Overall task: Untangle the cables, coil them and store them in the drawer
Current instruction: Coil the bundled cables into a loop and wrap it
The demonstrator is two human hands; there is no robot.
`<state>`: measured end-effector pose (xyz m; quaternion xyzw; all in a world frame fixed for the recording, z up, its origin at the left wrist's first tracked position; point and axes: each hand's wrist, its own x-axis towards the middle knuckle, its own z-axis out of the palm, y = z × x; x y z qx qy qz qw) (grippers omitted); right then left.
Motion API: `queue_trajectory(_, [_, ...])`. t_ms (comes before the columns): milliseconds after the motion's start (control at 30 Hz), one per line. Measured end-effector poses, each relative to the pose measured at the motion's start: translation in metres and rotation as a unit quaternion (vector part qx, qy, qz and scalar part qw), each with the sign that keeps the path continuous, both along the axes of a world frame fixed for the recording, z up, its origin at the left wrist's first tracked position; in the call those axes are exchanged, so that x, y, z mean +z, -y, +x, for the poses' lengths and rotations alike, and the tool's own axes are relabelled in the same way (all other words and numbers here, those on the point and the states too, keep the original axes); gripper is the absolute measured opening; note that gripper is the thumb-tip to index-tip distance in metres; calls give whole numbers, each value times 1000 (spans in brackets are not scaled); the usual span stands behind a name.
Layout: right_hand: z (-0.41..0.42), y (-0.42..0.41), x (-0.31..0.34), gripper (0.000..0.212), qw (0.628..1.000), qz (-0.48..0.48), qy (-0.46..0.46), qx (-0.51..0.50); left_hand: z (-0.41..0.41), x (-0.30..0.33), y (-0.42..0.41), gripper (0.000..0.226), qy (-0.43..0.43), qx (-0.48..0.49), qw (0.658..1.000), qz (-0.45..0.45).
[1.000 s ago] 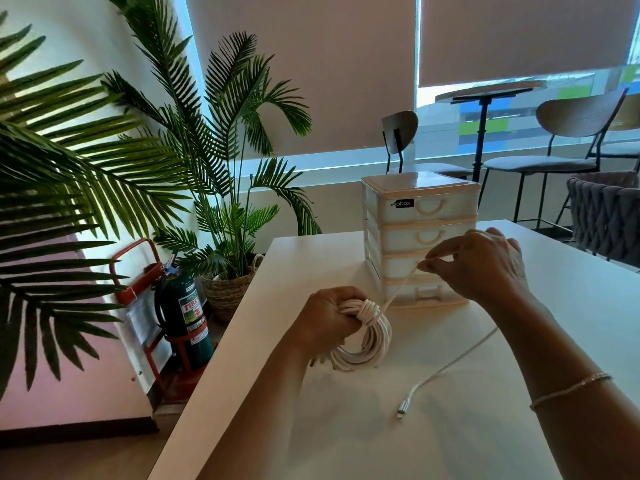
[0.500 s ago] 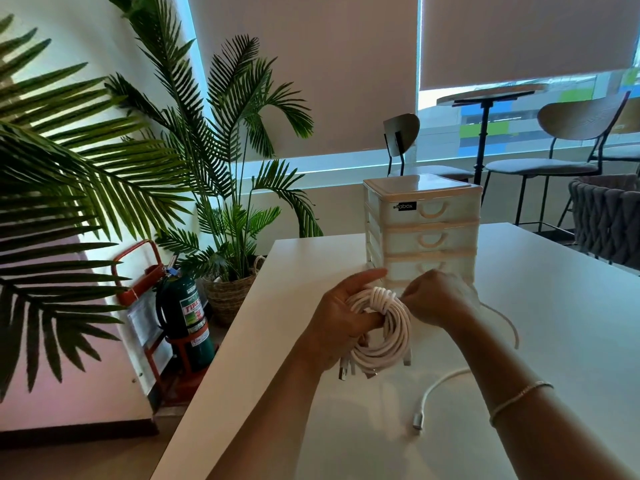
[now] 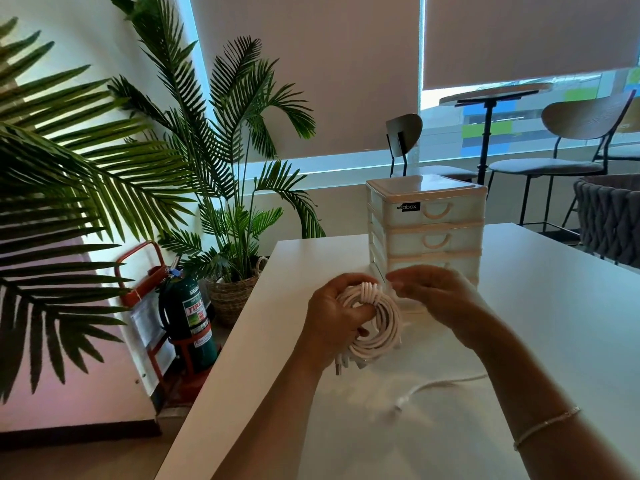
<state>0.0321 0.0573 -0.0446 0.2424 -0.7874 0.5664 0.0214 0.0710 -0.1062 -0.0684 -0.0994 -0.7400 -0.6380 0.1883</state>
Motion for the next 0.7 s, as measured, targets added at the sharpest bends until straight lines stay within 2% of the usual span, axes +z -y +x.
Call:
queue_trajectory(33, [1, 0, 0, 13, 999, -38, 5, 20, -1, -1, 0, 35, 1, 17, 1000, 5])
queue_trajectory(100, [4, 4, -1, 13, 999, -37, -19, 31, -3, -3, 0, 34, -1, 44, 999, 14])
queue_trajectory(267, [4, 16, -4, 15, 996, -86, -32, -14, -3, -6, -3, 33, -1, 47, 999, 23])
queue_trajectory(433, [5, 20, -5, 14, 997, -71, -25, -31, -3, -5, -3, 32, 10, 33, 999, 18])
queue_trajectory(567, [5, 27, -10, 9, 997, -54, -11, -51, -10, -9, -2, 30, -4, 84, 996, 18])
queue_trajectory(700, [10, 30, -13, 24, 998, -48, 47, 4, -13, -10, -2, 28, 4, 140, 990, 35])
